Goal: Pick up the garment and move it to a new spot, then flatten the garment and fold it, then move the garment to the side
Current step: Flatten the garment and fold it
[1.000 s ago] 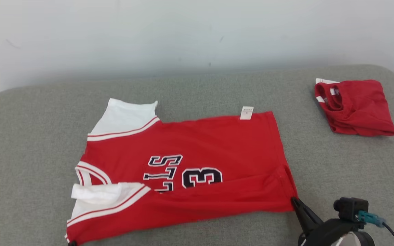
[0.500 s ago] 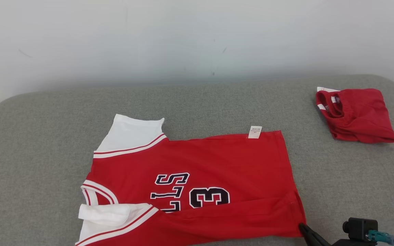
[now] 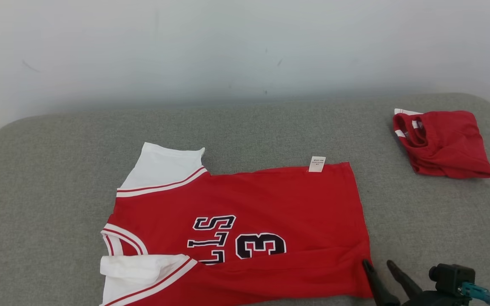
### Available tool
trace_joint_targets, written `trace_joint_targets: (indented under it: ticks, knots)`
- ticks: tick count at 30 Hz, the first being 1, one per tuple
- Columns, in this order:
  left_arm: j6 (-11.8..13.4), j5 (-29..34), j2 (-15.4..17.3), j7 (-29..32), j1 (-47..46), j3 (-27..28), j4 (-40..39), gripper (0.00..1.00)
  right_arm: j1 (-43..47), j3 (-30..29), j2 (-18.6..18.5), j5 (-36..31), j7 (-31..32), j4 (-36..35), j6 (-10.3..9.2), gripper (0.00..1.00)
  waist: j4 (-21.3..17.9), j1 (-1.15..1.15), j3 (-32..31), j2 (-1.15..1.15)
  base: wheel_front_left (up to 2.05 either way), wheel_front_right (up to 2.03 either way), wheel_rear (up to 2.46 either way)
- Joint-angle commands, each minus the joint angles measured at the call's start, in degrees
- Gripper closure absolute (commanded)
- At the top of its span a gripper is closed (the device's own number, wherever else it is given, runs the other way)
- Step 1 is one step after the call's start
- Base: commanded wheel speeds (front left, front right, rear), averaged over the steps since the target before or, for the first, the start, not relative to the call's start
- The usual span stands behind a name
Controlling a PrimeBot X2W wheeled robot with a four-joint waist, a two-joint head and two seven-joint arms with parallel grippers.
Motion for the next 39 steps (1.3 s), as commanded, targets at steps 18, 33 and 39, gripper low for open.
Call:
trace_joint_targets:
  ticks: [18,33,39]
  knots:
    - [2.58,8.86,-0.48,-0.35,-3.71,4.09,-9.99,0.0,-3.5,1.65,2.47,-8.51,-15.94,0.45,0.02,0.0,0.74,0.0,0.6,0.0,0.0,0.0,0.0]
    - [-2.45,6.27,7.66,2.15,-21.38,3.03,0.19,0.0,-10.46,5.1,4.1,-10.42,-16.36,1.3,0.02,0.0,-3.81,0.0,5.9,0.0,0.0,0.0,0.0]
    - [-2.94,0.92,14.11,6.48,-31.65,1.46,5.5,0.0,-15.49,7.28,5.5,-10.72,-17.53,2.19,0.02,0.0,-8.0,0.0,10.53,0.0,0.0,0.0,0.0]
